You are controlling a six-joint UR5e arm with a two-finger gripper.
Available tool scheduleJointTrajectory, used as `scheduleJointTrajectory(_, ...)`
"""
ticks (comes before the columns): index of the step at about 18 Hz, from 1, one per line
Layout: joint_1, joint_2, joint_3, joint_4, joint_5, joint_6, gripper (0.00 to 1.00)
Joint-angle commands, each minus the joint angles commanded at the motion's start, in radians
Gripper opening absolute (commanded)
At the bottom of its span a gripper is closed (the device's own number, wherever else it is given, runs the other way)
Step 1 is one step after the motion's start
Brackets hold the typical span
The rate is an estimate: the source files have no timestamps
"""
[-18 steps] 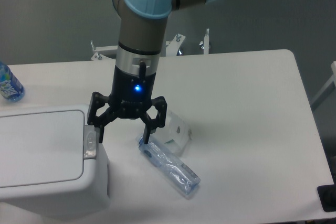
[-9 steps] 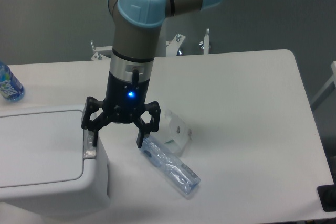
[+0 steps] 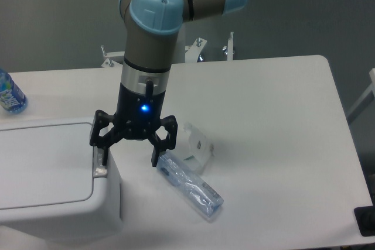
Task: Open the trash can
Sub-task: 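Press the gripper fingertip on the lid tab to flip the lid open, then lift the gripper up away from the opened trash can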
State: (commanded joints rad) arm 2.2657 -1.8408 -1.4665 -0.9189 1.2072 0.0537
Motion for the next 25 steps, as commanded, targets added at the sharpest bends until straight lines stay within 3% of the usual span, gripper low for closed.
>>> scheduleJointTrajectory(14, 0.000, -0.006, 0.006, 0.002, 0.000, 0.000, 1.00)
scheduleJointTrajectory(17, 0.002, -0.003, 0.066, 0.000, 0.005, 0.011, 1.00)
scheduleJointTrajectory(20, 0.053, 0.005, 0.130, -0.002, 0.018, 0.015, 1.00)
scheduleJointTrajectory(25, 0.150, 0.054, 0.127, -0.028, 0.112, 0.179, 1.00)
